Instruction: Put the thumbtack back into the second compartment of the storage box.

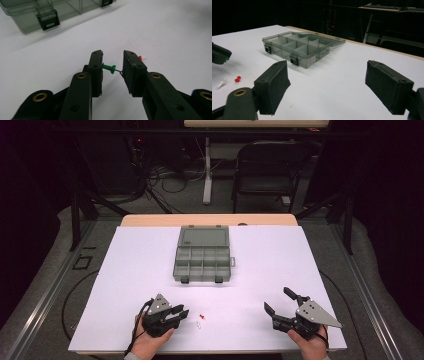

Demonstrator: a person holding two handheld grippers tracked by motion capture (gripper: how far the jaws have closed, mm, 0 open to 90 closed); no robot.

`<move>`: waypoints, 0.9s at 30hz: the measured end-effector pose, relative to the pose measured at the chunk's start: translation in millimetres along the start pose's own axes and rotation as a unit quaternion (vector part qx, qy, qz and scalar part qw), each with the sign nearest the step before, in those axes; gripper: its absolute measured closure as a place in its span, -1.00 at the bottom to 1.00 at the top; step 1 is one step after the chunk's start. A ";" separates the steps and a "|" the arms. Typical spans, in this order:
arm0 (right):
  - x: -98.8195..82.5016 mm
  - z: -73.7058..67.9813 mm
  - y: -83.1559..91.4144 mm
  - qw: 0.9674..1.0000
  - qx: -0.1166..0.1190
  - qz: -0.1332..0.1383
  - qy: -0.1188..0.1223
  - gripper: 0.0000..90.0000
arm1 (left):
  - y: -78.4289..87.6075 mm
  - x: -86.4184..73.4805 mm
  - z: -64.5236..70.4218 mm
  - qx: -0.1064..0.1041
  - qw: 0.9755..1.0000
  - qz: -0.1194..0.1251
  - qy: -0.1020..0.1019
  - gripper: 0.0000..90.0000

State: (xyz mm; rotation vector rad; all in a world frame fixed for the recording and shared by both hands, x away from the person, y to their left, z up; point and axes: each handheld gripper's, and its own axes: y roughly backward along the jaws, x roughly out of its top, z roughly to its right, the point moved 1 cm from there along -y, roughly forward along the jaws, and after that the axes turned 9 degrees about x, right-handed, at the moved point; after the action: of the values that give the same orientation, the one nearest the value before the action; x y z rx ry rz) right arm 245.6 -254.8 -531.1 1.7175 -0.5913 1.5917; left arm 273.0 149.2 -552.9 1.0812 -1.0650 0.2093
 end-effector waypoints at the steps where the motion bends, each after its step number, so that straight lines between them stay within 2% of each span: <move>1: -0.1 0.0 -0.2 1.000 0.000 0.000 -0.001 -0.59 | 0.4 0.8 -1.3 0.001 1.000 0.000 0.002 0.55; 4: -0.3 0.4 -0.5 1.000 0.000 0.001 -0.002 -0.59 | 0.5 2.1 -4.2 0.005 1.000 0.001 0.008 0.55; 14: -0.6 0.9 -0.3 1.000 -0.001 0.000 -0.004 -0.59 | -3.4 2.4 -6.2 0.008 1.000 -0.008 0.009 0.55; 16: -0.7 1.0 -0.3 1.000 -0.002 0.000 -0.005 -0.59 | -1.8 5.3 -6.8 0.008 1.000 -0.006 0.016 0.55; 20: -0.7 1.7 -0.2 1.000 -0.002 0.001 -0.013 -0.60 | 1.2 18.8 -8.7 0.015 1.000 0.008 0.012 0.55; 24: -0.6 2.1 -0.5 1.000 -0.004 0.003 -0.014 -0.59 | -5.1 39.6 -14.7 0.029 0.999 0.016 0.013 0.55; 27: -0.8 2.4 -0.9 1.000 -0.005 0.002 -0.014 -0.59 | -11.4 58.9 -20.6 0.028 0.999 0.020 0.025 0.55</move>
State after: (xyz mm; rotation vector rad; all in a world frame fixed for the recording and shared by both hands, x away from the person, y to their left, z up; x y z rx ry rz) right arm 247.8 -256.2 -532.1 1.7348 -0.6153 1.5672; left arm 322.8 140.1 -514.7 1.1002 -1.0418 0.2970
